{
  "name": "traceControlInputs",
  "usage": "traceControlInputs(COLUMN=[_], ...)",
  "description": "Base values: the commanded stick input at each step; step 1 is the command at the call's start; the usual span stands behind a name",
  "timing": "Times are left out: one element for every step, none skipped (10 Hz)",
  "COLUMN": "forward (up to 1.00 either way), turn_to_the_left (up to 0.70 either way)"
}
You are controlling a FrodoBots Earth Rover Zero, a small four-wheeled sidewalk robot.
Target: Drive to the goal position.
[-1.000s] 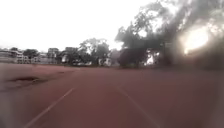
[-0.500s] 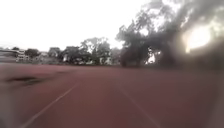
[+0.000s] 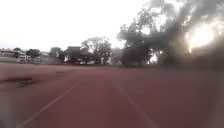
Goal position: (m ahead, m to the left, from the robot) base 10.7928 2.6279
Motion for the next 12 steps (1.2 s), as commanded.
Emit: traceControlInputs(forward=[0.70, 0.70, 0.70, 0.70, 0.70, 0.70, 0.70, 0.70, 0.70, 0.70, 0.70, 0.70], turn_to_the_left=[0.00, 0.00, 0.00, 0.00, 0.00, 0.00, 0.00, 0.00, 0.00, 0.00, 0.00, 0.00])
